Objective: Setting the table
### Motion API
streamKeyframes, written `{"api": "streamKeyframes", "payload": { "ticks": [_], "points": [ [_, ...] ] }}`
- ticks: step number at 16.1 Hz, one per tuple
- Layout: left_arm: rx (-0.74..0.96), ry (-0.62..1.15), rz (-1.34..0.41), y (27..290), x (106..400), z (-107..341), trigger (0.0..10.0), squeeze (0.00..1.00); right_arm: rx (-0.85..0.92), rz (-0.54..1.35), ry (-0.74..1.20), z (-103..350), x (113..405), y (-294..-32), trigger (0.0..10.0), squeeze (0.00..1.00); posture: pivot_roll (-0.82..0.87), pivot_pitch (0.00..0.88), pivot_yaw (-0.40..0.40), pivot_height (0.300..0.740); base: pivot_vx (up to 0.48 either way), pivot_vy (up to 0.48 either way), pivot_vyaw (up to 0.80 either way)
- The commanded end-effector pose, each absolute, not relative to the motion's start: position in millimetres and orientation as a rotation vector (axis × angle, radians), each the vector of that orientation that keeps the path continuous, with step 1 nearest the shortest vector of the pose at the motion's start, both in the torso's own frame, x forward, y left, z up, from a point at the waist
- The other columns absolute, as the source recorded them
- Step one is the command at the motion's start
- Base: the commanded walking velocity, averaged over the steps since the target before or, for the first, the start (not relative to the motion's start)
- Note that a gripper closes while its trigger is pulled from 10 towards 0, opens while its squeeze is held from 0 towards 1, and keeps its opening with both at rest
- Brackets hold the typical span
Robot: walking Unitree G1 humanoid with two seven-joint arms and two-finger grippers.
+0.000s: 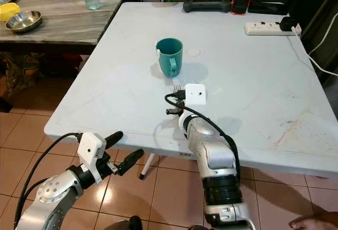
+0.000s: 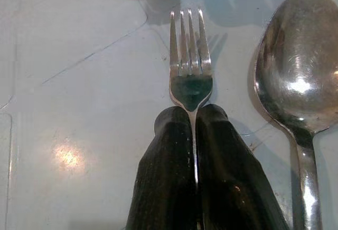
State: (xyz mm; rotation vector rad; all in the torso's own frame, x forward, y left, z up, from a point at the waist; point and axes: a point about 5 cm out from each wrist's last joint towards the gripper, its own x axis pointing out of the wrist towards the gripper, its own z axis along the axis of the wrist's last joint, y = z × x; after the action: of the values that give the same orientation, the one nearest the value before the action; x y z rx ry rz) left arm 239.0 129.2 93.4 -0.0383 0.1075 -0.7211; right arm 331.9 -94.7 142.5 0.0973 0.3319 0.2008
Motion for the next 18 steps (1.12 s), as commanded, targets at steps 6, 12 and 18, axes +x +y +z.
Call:
{"api": "streamKeyframes", "payload": {
  "ticks": [6, 12, 18],
  "points": [
    [-0.048, -0.010, -0.638, 134.2, 257.1, 119.8, 10.0, 0.00, -0.012, 0.175, 0.109, 160.3, 314.0, -102.7, 1.8, 0.00, -0.04, 0.139, 0.050, 0.740, 0.000, 0.000, 0.00],
    [-0.094, -0.089, -0.417, 142.3, 278.4, 132.4, 10.0, 0.00, -0.049, 0.166, -0.050, 180.7, 305.2, -120.7, 10.0, 0.00, -0.06, 0.118, 0.047, 0.740, 0.000, 0.000, 0.00],
    [-0.076, -0.074, -0.307, 143.1, 284.2, 124.6, 10.0, 0.00, -0.042, 0.142, -0.113, 184.6, 302.2, -125.9, 10.0, 0.00, -0.06, 0.110, 0.049, 0.740, 0.000, 0.000, 0.00]
  ]
}}
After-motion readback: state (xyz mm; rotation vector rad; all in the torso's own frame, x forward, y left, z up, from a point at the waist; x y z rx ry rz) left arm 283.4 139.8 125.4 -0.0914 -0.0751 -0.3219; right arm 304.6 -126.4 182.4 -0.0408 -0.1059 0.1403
